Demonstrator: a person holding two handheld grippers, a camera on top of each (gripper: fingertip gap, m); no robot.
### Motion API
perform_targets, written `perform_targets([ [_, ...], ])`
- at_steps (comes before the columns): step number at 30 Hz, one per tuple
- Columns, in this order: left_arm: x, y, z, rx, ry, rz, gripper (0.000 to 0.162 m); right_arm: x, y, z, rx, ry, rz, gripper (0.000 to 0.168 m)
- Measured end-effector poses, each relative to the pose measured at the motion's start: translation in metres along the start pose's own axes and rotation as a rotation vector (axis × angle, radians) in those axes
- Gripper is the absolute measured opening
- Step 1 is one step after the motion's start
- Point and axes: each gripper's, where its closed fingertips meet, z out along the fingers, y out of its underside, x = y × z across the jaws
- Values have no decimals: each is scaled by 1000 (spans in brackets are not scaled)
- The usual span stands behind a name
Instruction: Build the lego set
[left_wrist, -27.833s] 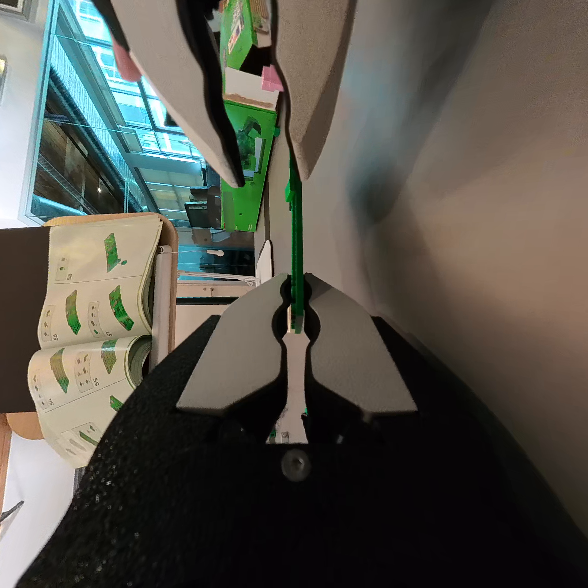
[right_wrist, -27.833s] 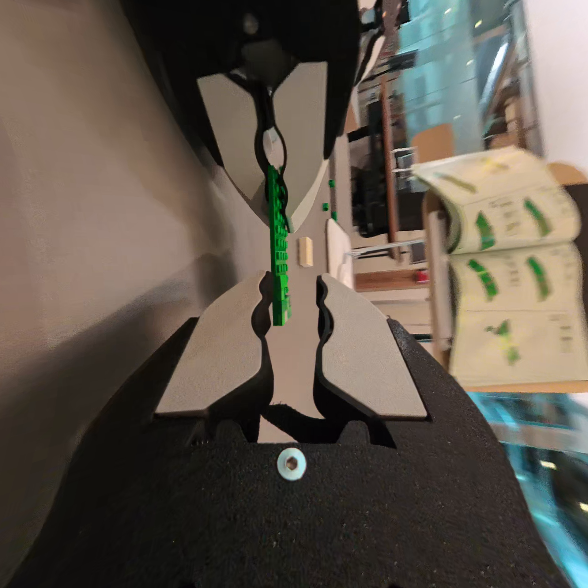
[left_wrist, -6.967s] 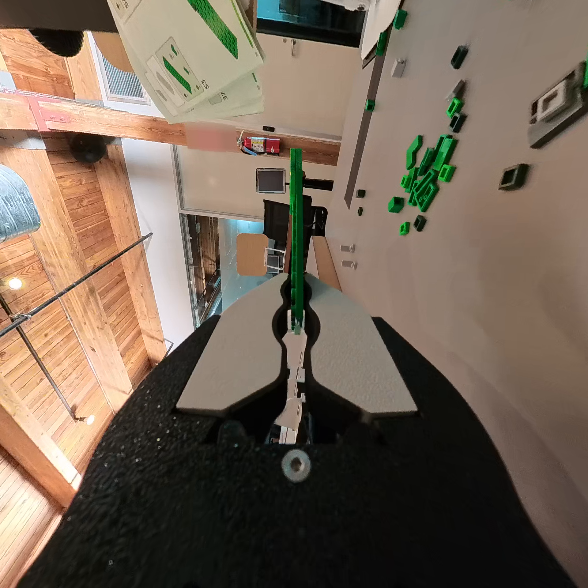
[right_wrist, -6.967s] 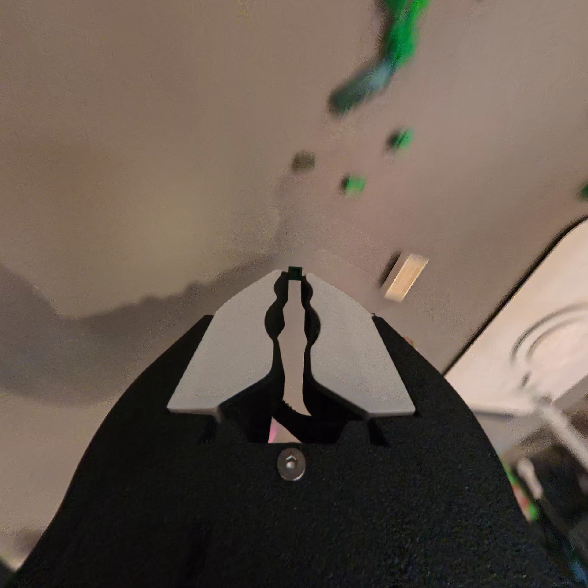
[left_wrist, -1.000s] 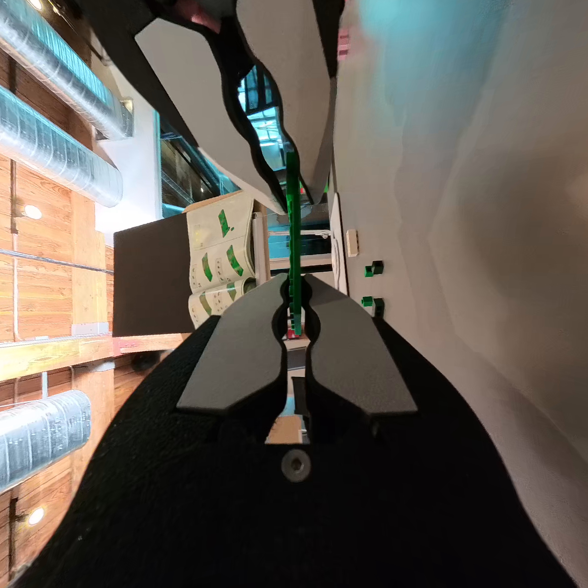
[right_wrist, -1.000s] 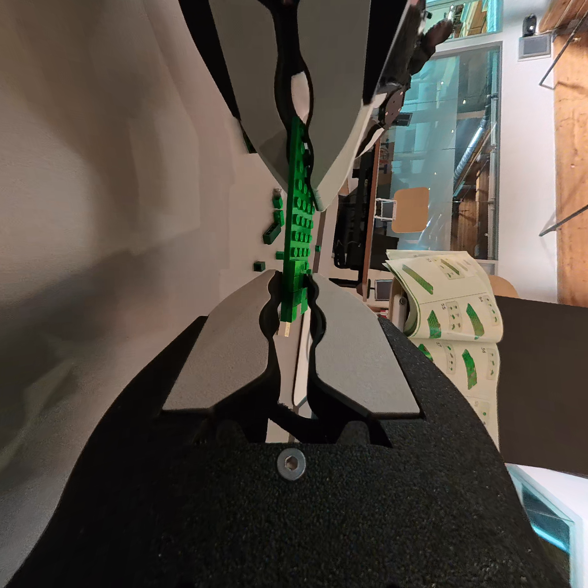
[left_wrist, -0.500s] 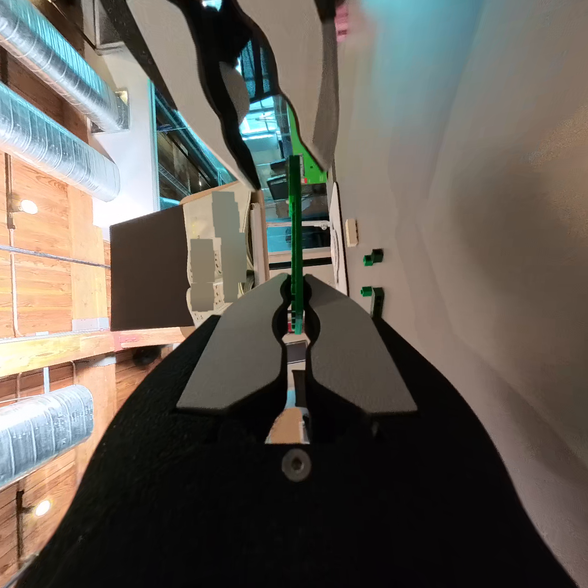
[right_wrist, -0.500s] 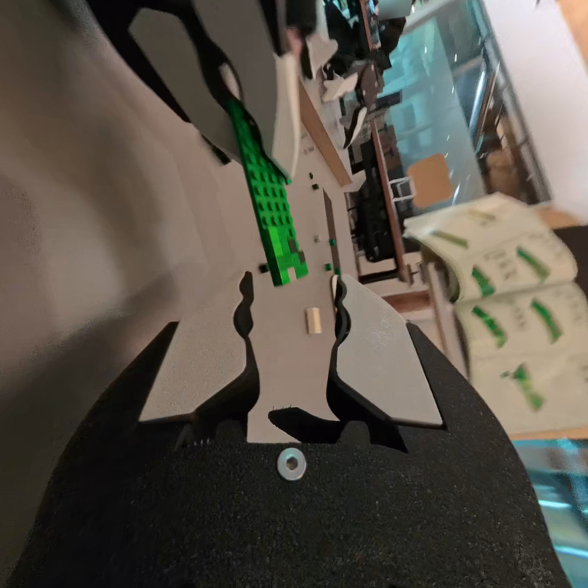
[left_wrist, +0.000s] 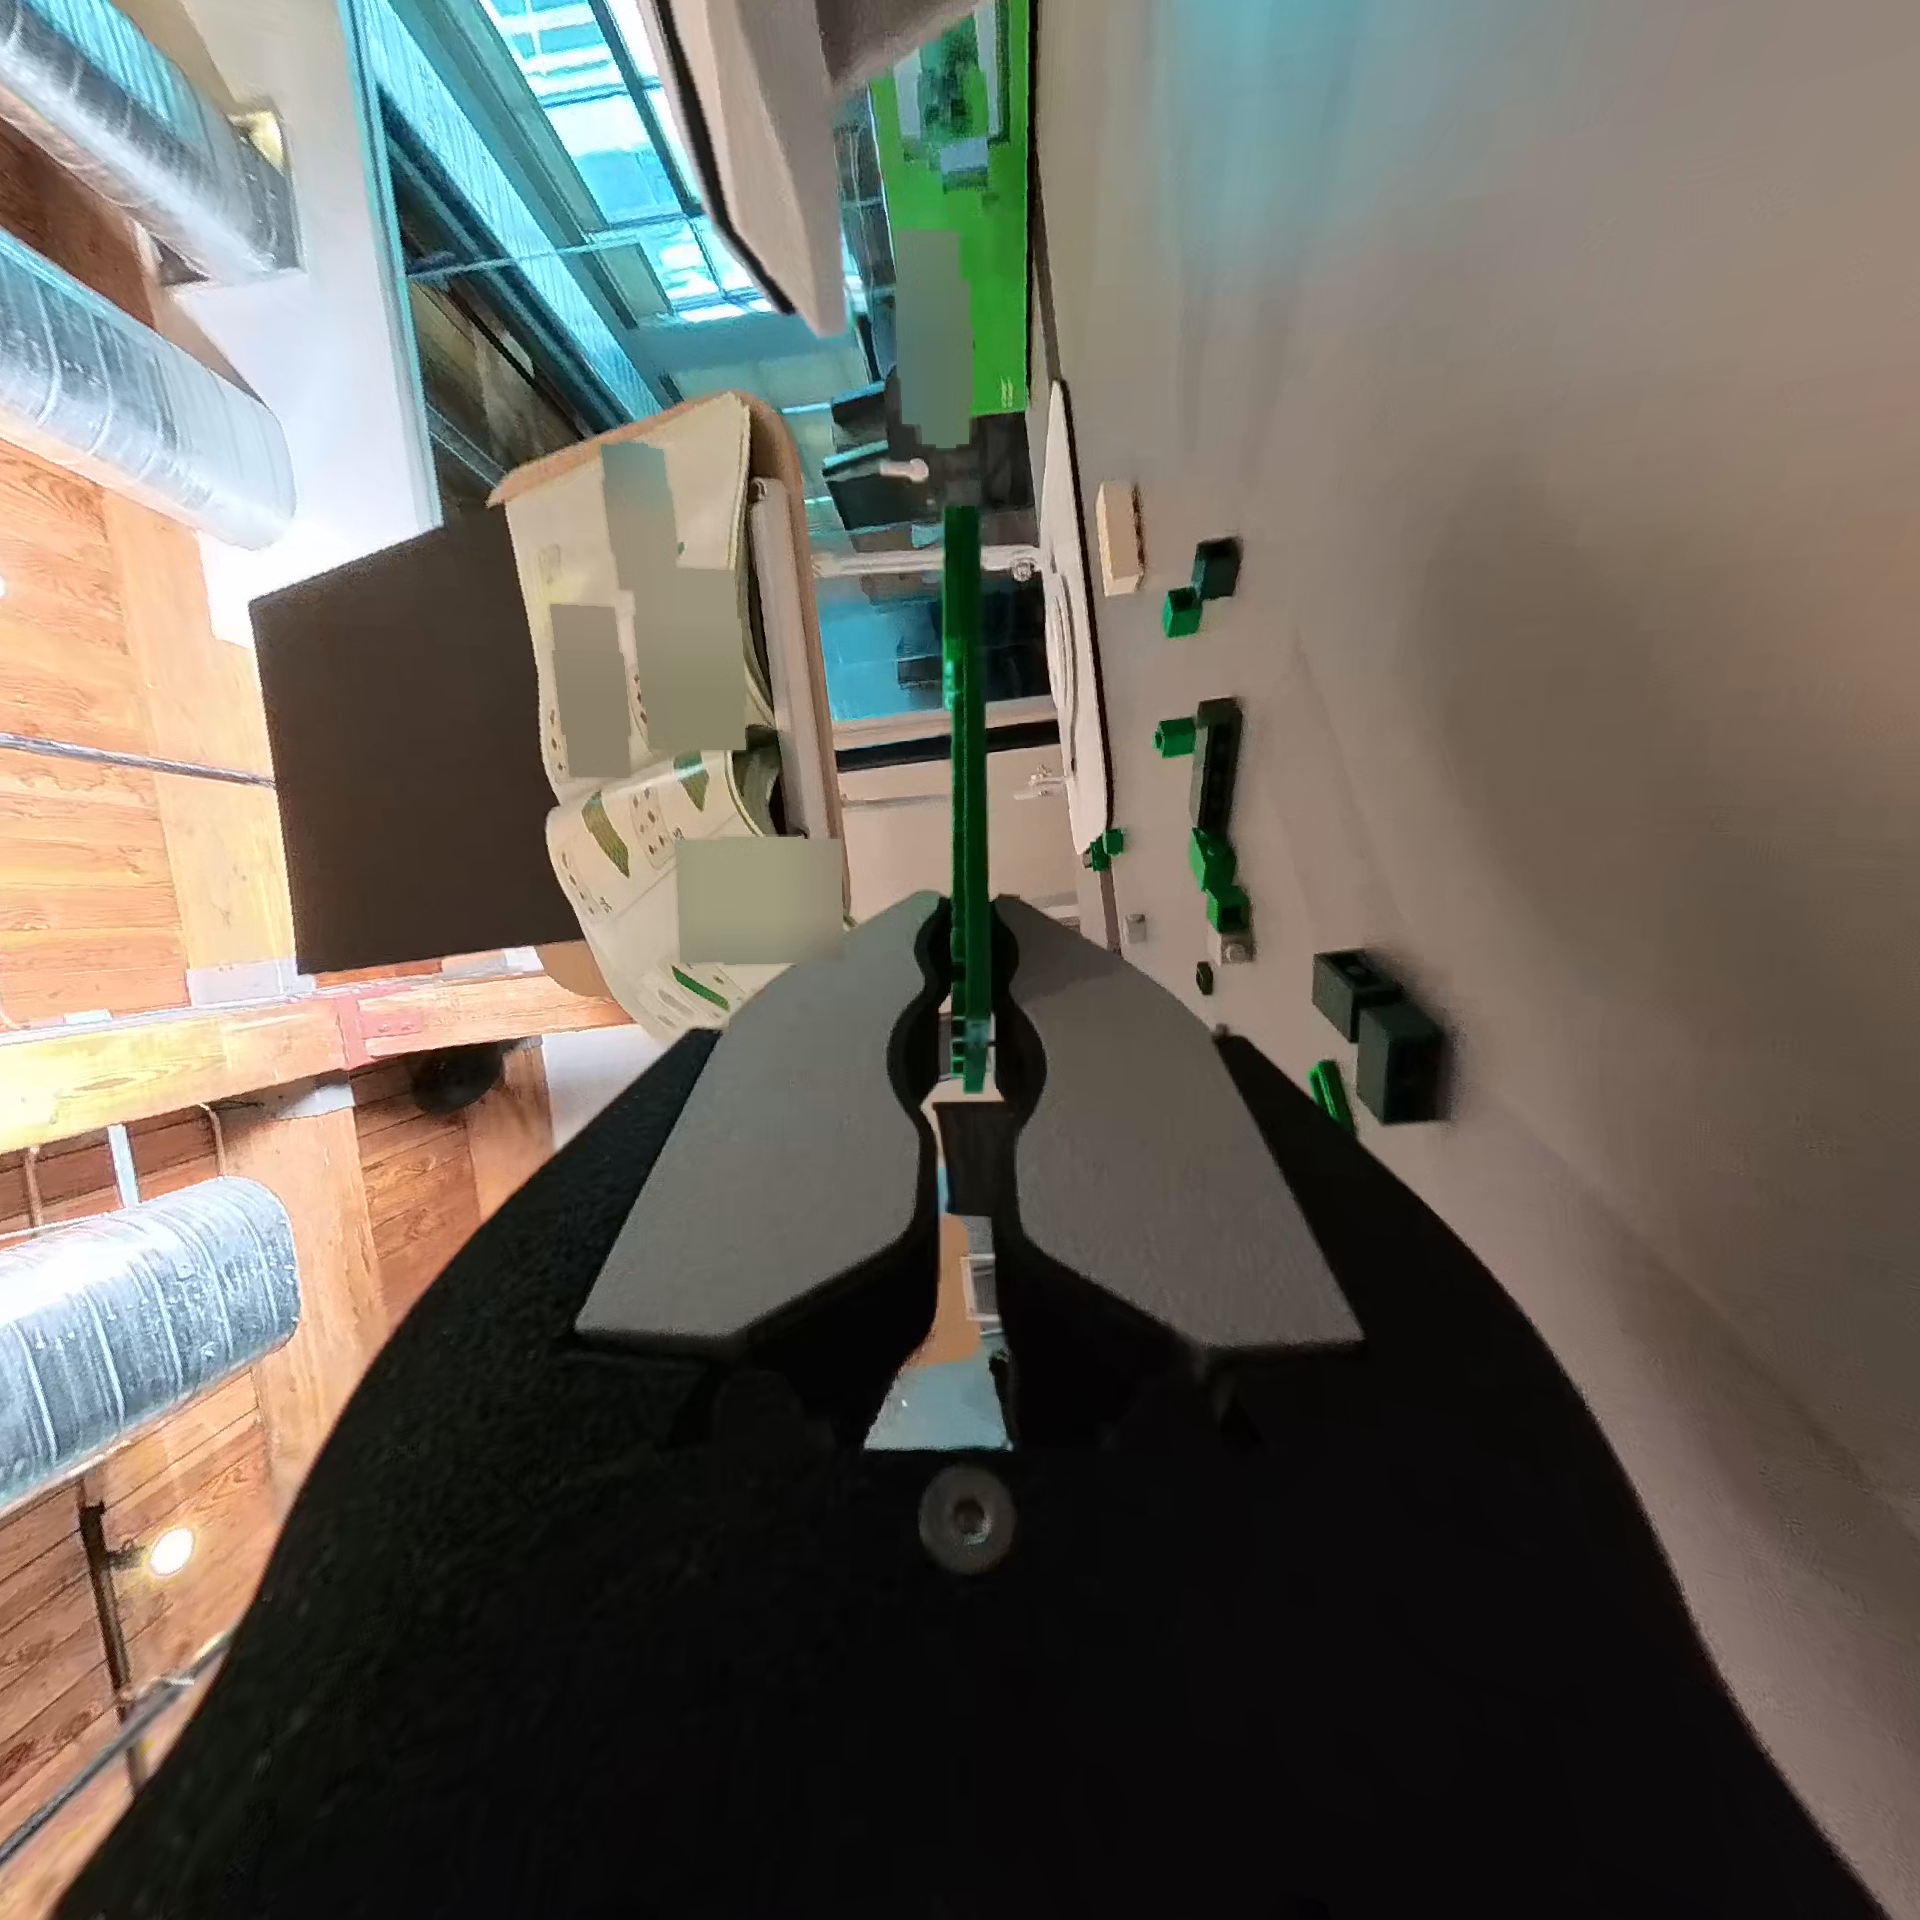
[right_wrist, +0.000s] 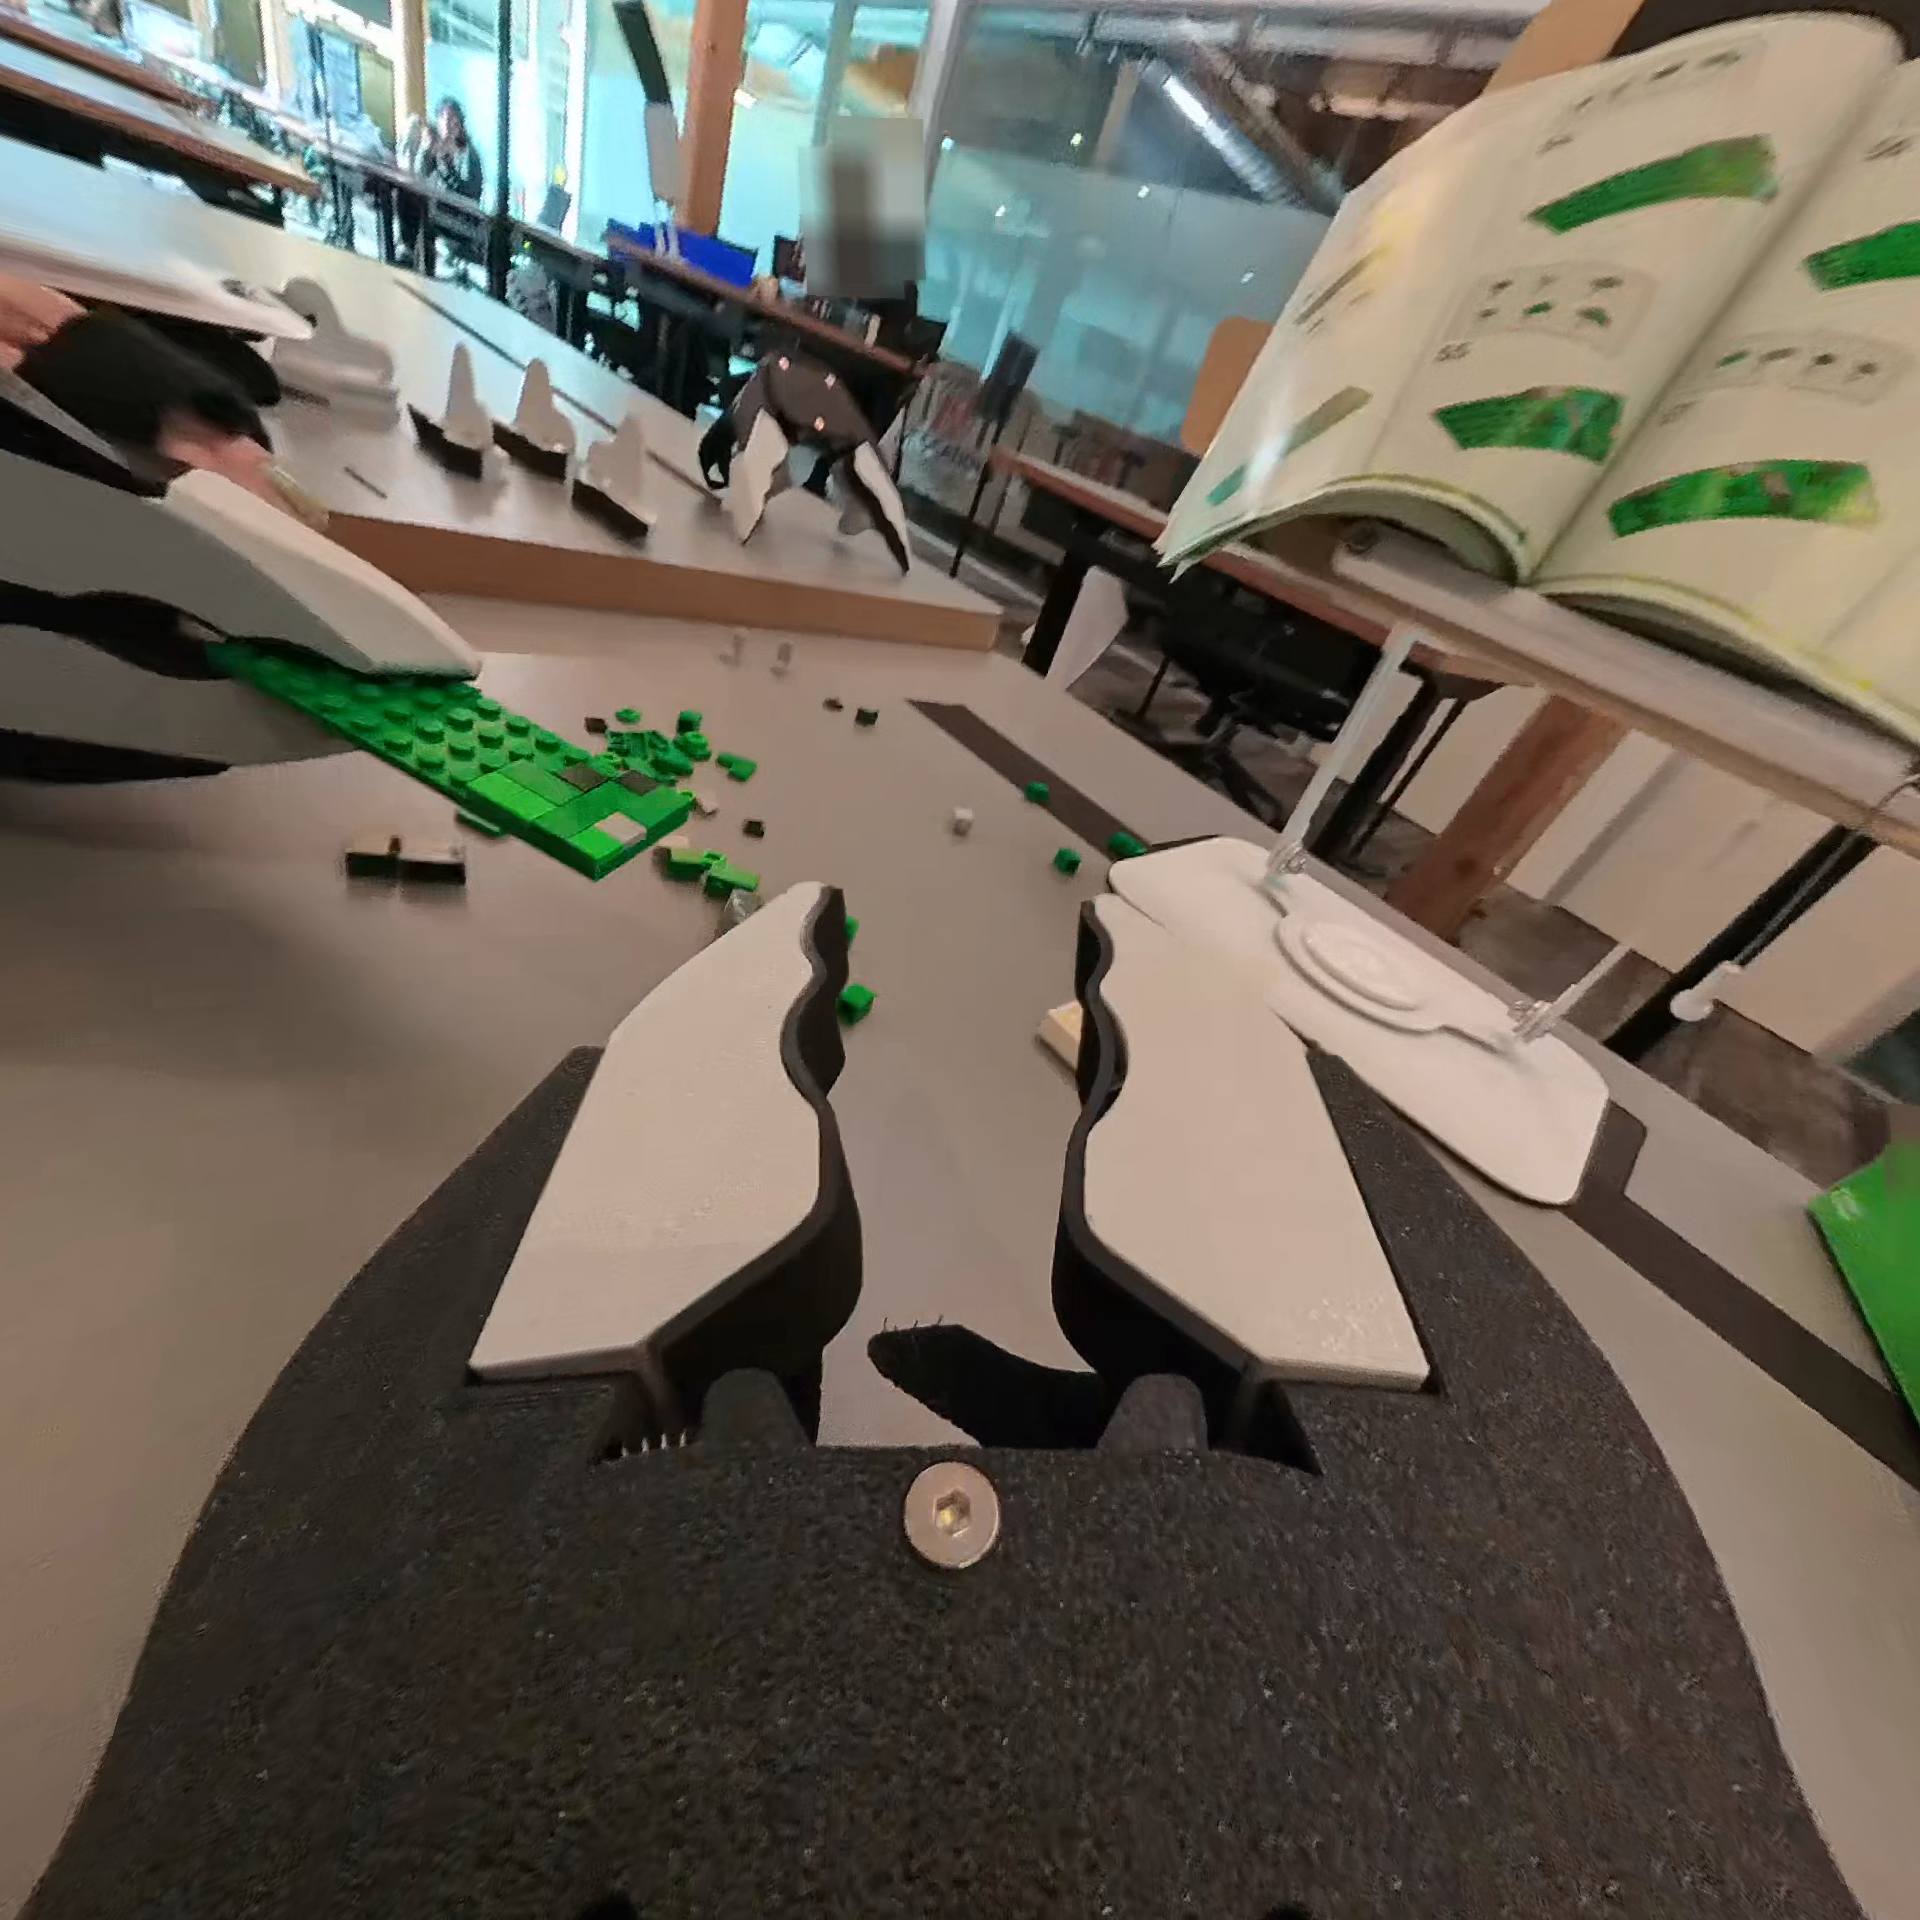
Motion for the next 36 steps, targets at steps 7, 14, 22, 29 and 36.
perform_targets([
  [7, 4, -7, 0, 36, 24, -36, 4, -5, -4, 2, 39, 16, -72, 37],
  [14, 9, -19, 1, 65, 43, -9, 5, -5, -6, 2, 52, 25, -88, 34],
  [22, 3, -29, -5, 88, 51, 12, 5, -7, -7, 1, 63, 11, -91, 33],
  [29, 13, -40, -6, 125, 64, 83, 4, -2, -7, 0, 72, 13, -39, 31],
  [36, 8, -35, -9, 115, 45, 64, 4, -4, -7, 1, 67, 10, -51, 29],
])
